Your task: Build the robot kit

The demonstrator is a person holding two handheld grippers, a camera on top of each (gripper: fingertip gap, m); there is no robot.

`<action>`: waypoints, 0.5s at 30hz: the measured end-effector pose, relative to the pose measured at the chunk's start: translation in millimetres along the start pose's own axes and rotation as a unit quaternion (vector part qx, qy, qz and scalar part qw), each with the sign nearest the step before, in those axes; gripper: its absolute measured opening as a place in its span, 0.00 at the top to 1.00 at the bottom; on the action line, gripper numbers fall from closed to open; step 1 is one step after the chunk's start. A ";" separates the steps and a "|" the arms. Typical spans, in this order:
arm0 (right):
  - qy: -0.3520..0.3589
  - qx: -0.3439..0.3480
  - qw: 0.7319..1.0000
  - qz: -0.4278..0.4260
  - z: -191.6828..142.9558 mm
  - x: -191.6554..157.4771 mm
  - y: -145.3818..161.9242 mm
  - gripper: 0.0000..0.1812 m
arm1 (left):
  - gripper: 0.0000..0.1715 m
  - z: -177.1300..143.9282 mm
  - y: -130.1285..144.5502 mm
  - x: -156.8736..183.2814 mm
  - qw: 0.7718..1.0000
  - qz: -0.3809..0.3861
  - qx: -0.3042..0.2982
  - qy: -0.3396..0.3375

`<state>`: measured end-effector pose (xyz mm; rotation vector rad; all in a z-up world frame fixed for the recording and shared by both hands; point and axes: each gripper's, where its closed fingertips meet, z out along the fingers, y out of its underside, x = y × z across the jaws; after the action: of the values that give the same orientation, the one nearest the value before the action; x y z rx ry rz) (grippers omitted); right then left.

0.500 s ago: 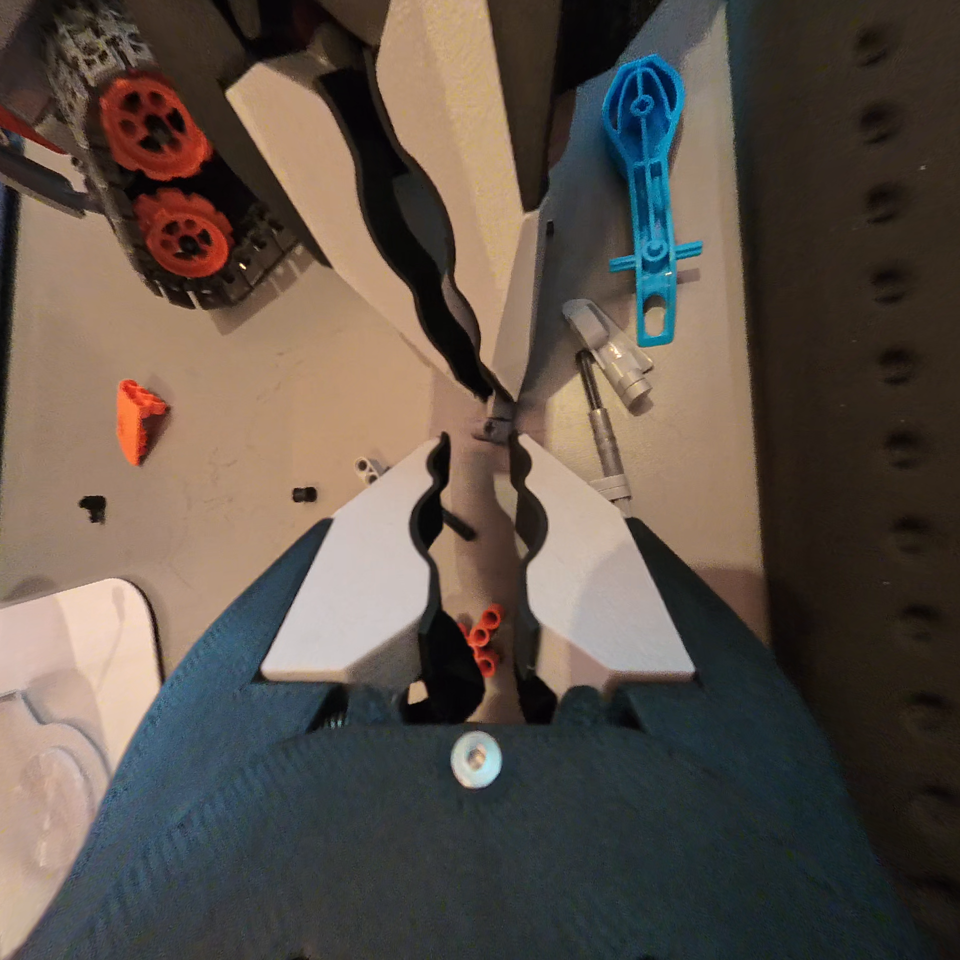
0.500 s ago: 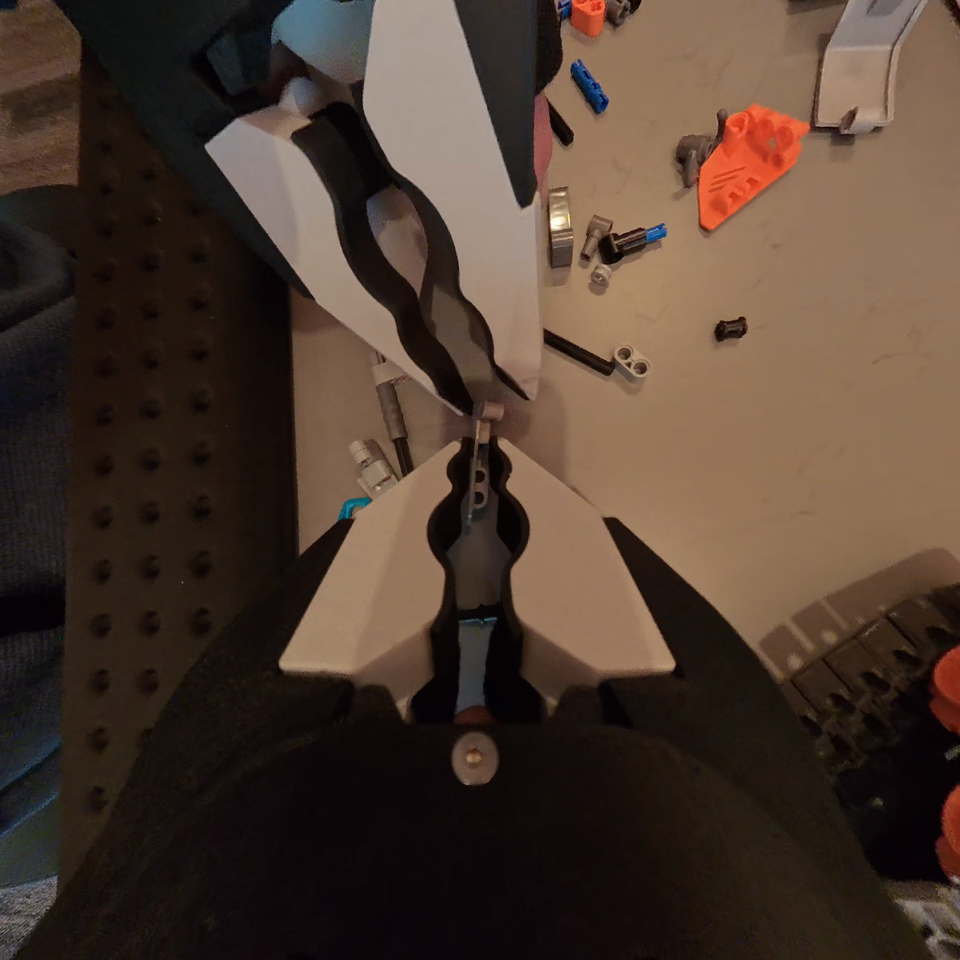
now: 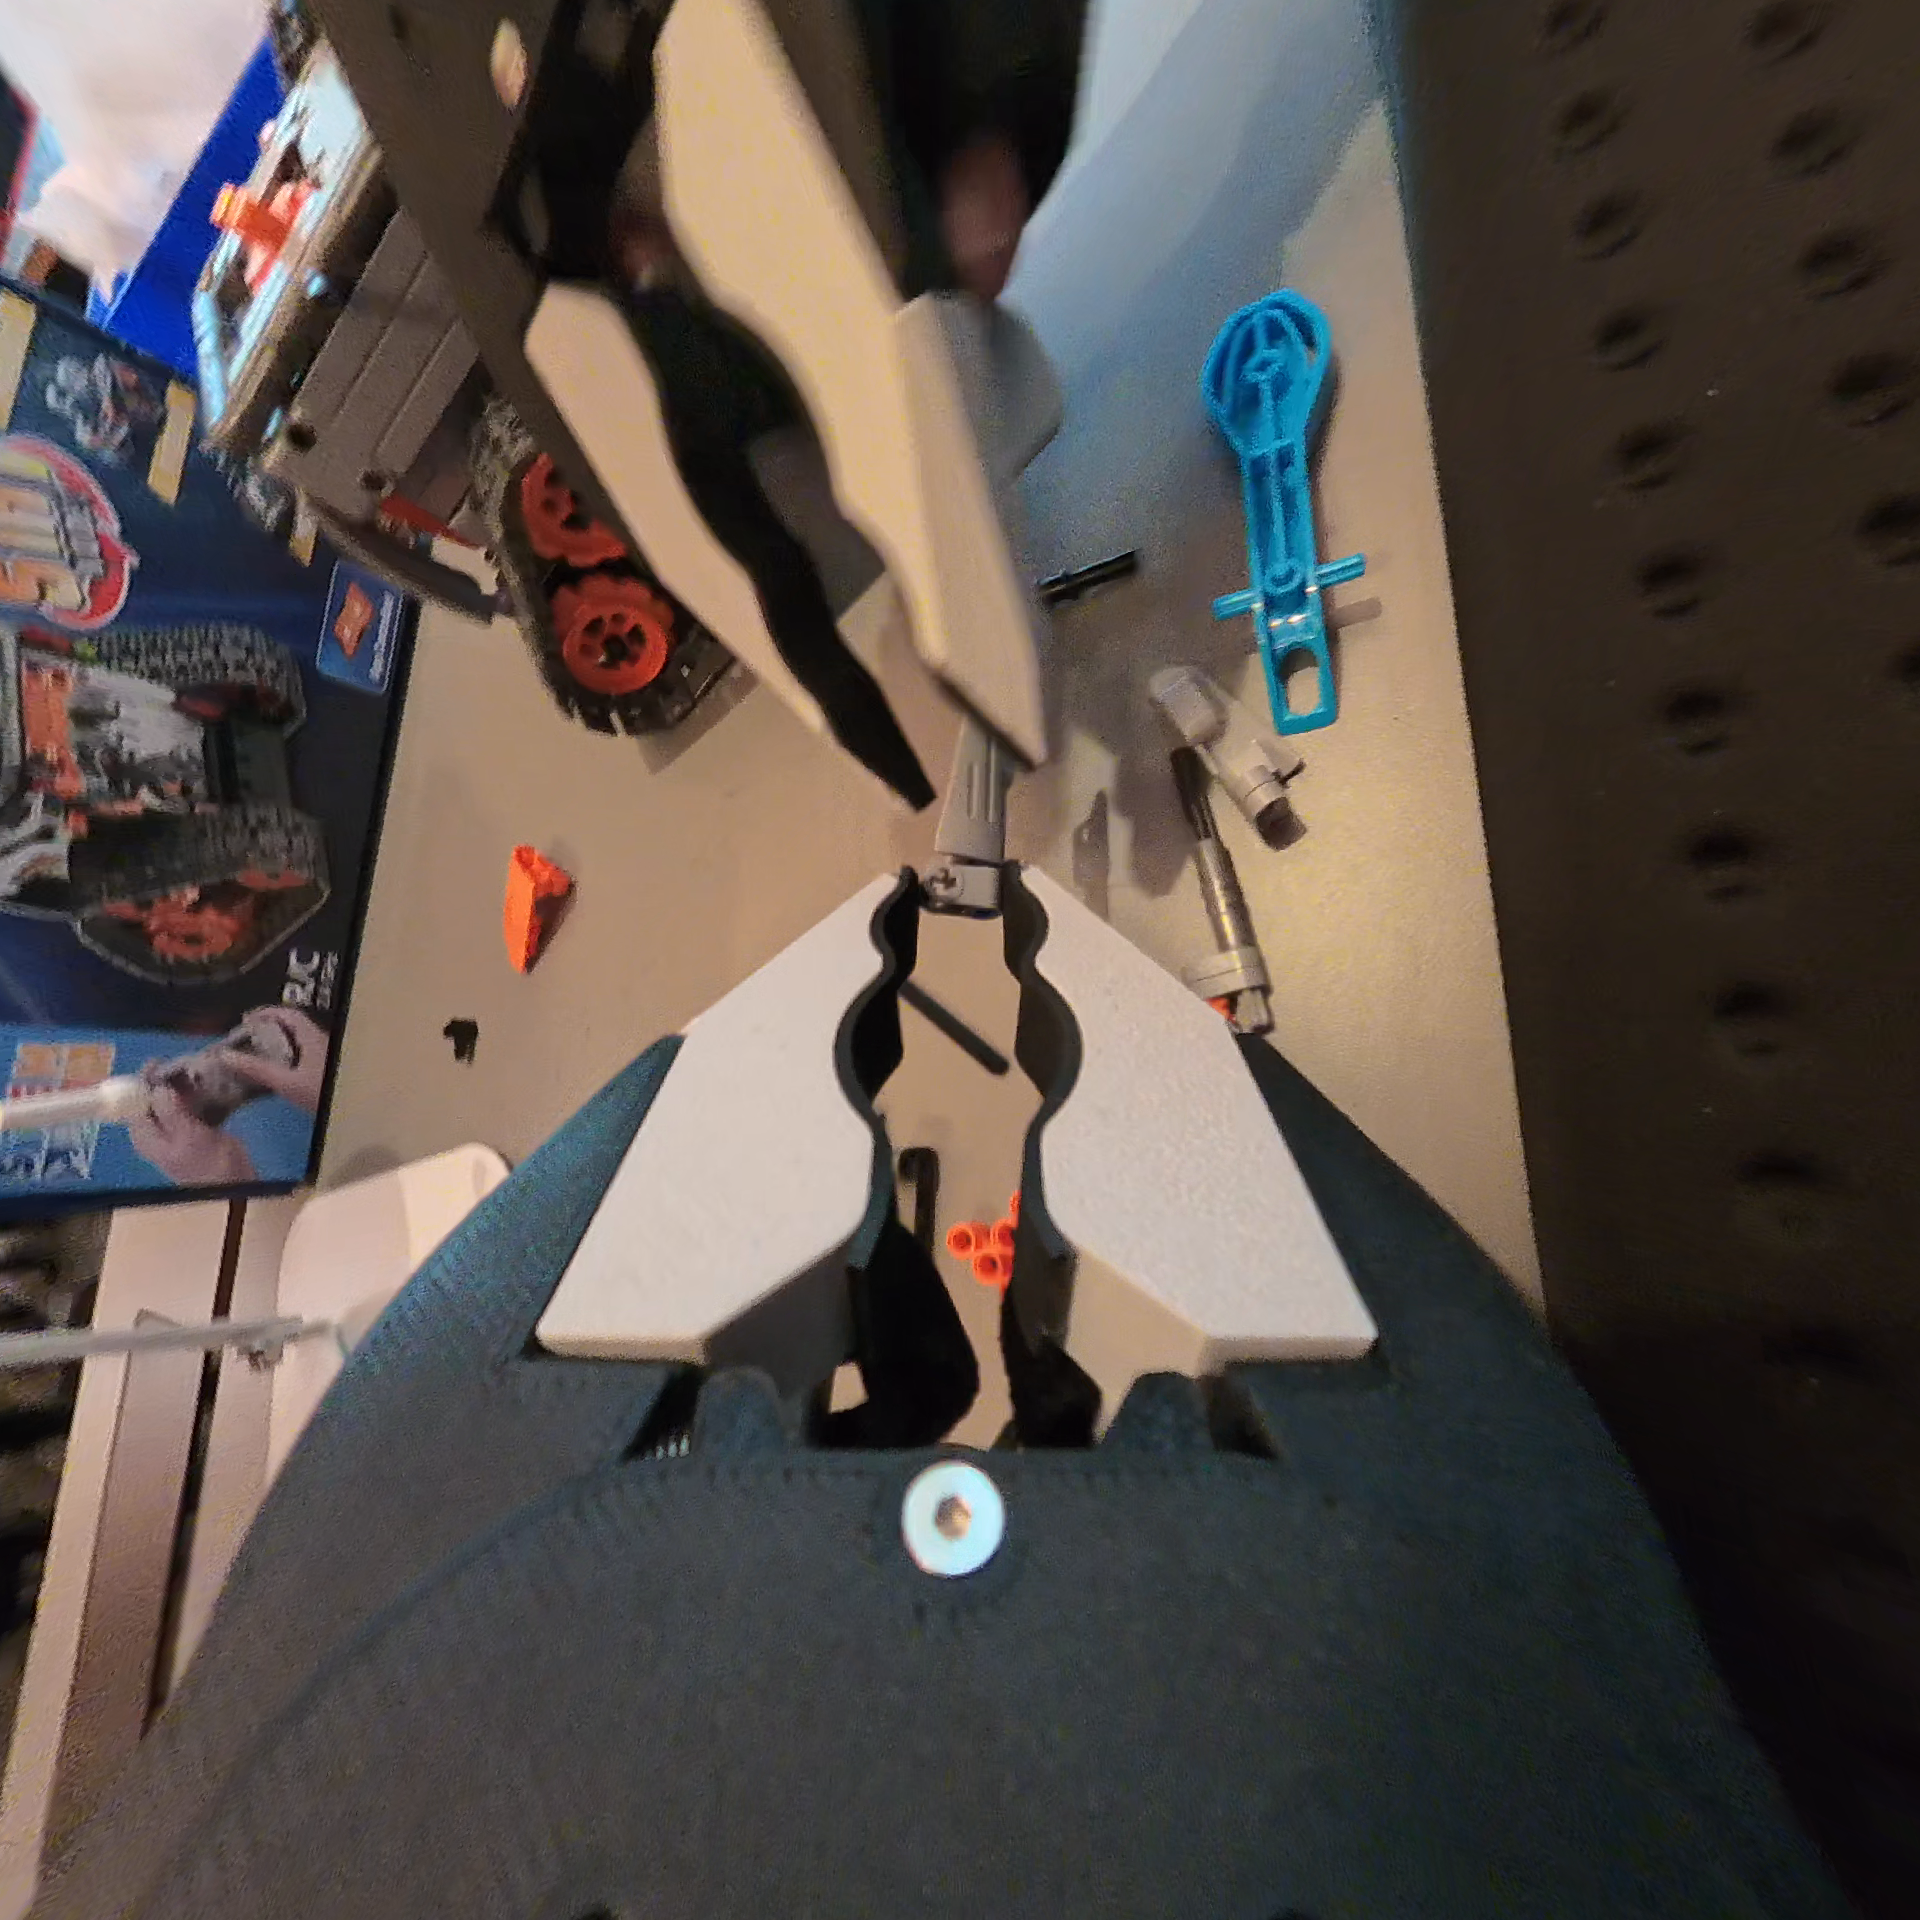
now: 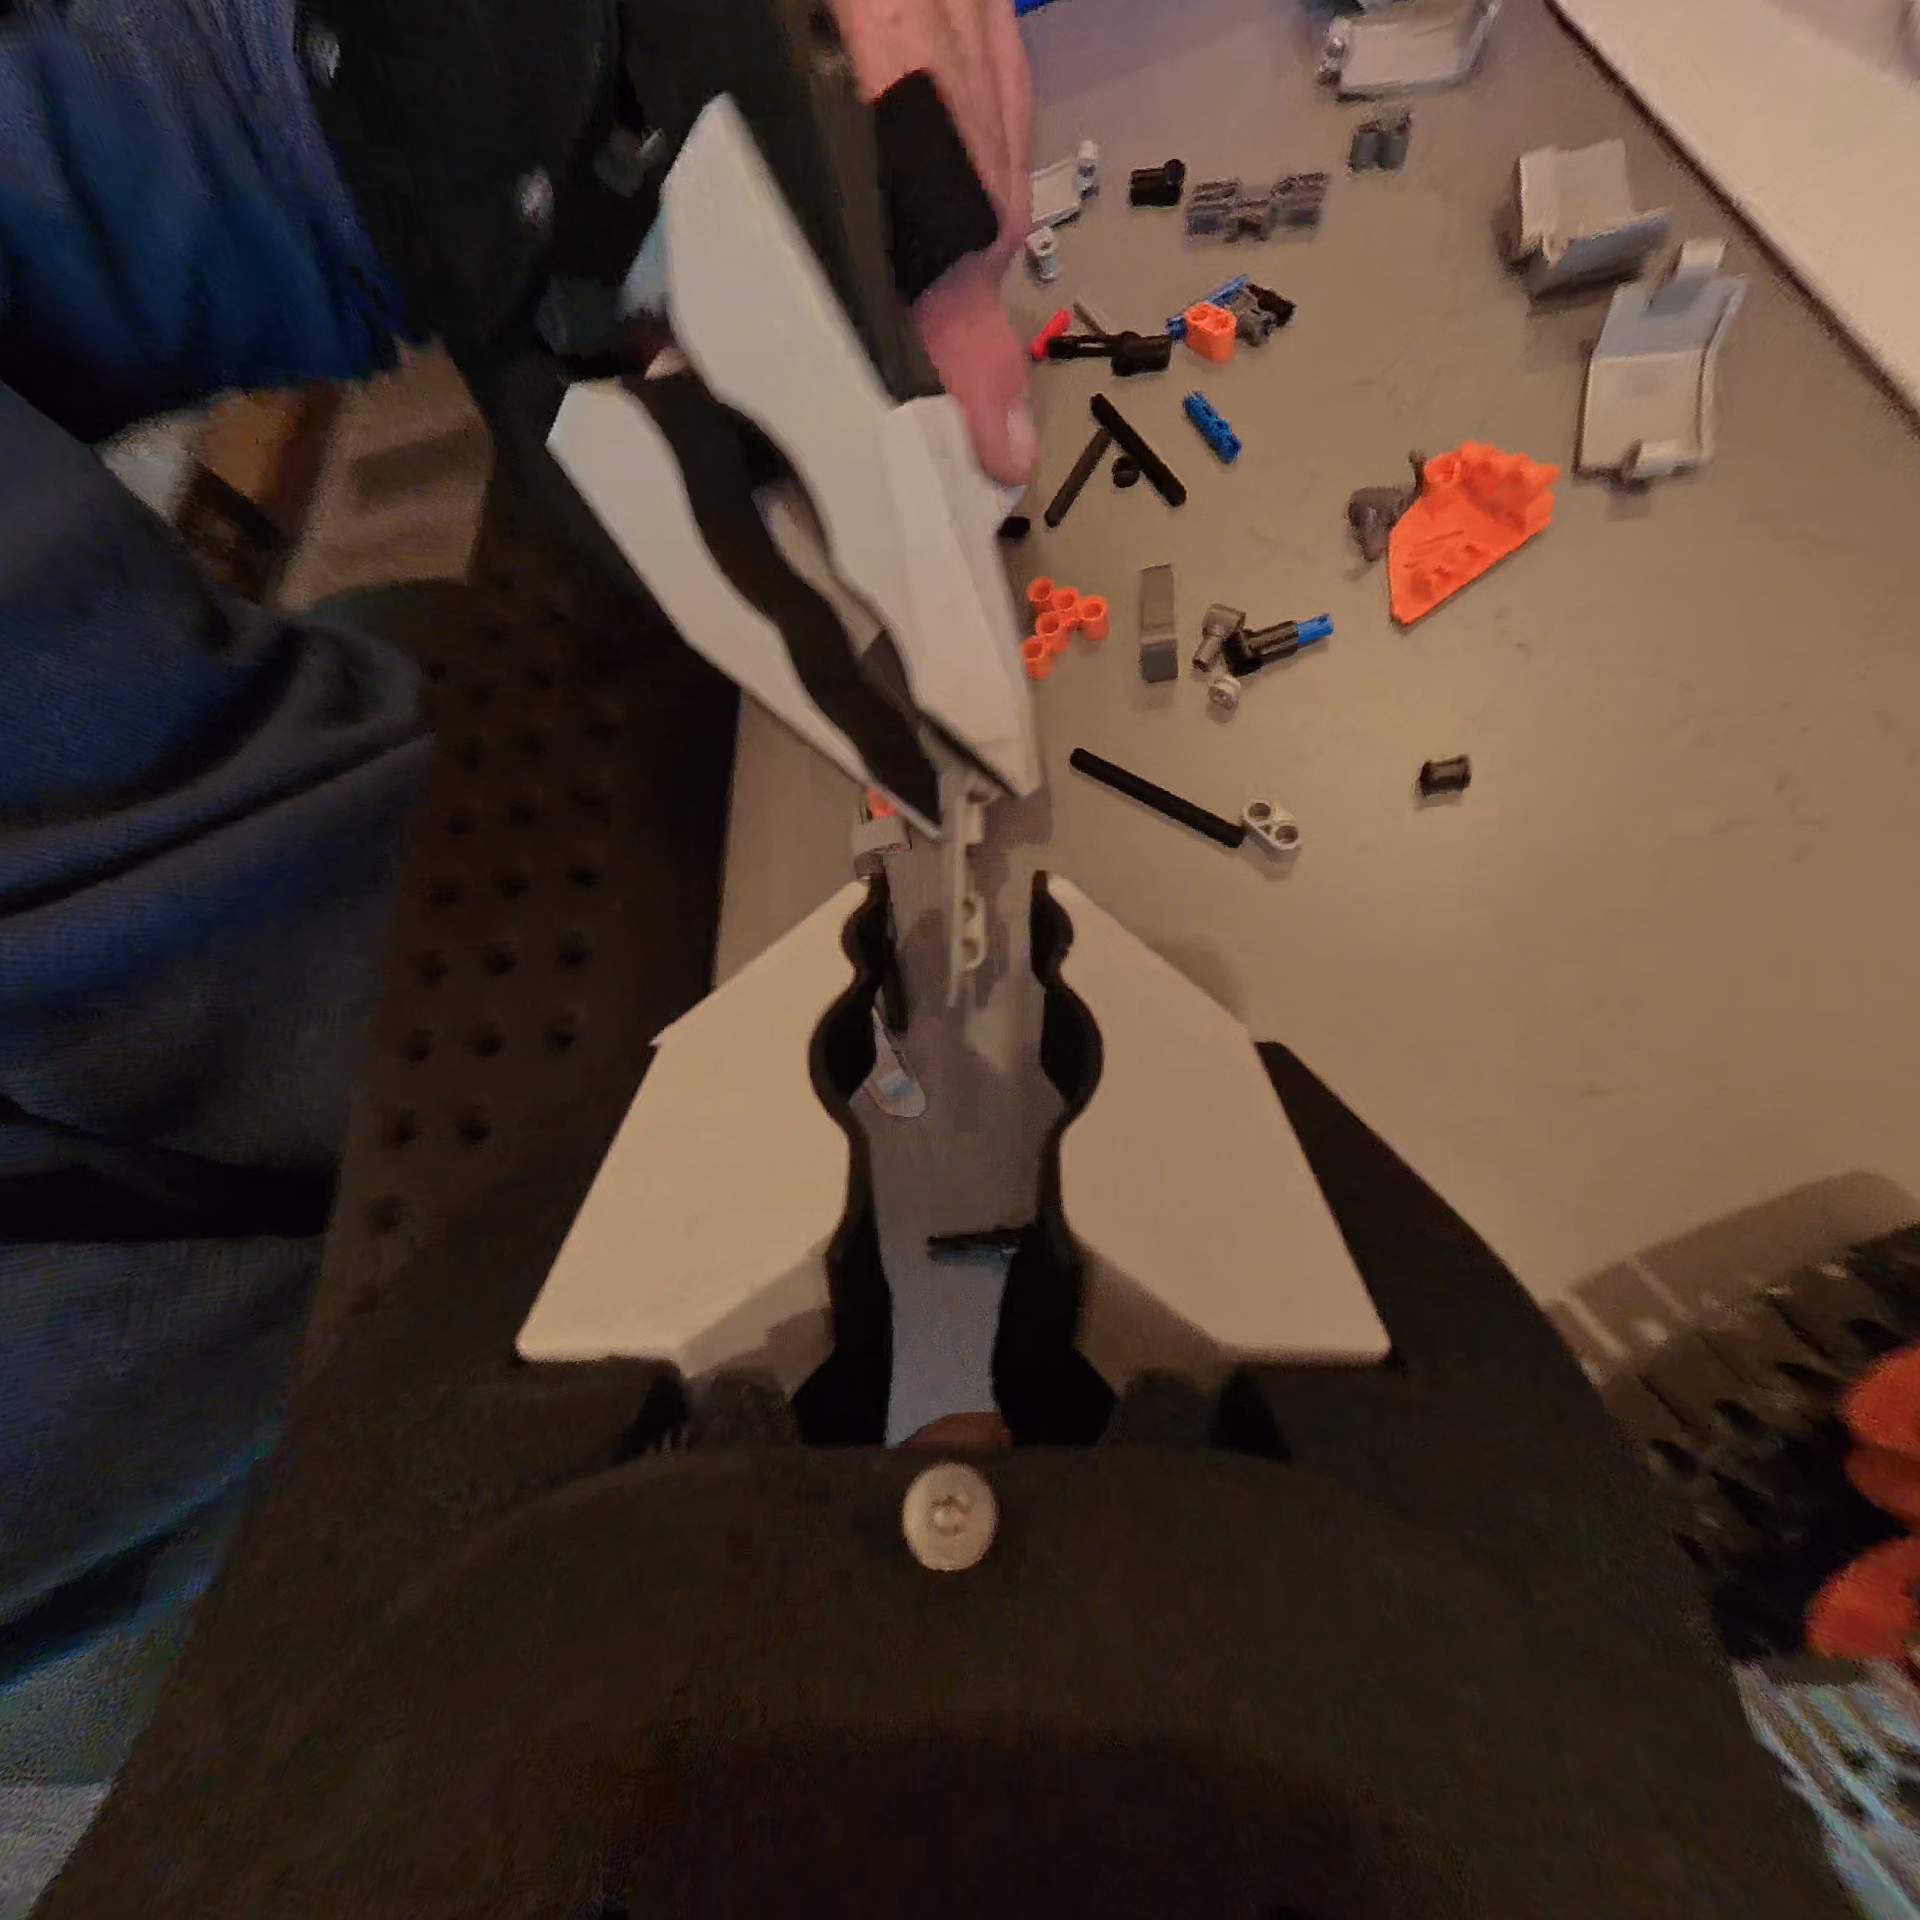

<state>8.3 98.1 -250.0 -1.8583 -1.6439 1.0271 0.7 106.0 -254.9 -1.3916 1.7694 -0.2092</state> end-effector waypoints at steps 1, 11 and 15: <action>0.032 -0.011 0.998 -0.047 -2.1 0.2 -1.0 0.85 | 0.92 -2.3 2.0 -2.6 1.000 -0.018 -0.002 -0.006; 0.135 -0.064 0.967 -0.207 6.4 -7.0 -8.0 0.97 | 0.92 -18.1 -6.0 5.7 0.995 -0.095 0.027 0.005; 0.062 -0.033 0.985 -0.158 9.2 -17.7 -8.2 0.99 | 0.92 -21.6 -5.1 14.8 0.997 -0.075 0.016 -0.009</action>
<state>-4.1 81.2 -245.4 -1.5978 -1.8403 0.7170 -10.9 83.7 -246.0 -1.5002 1.6406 -0.3026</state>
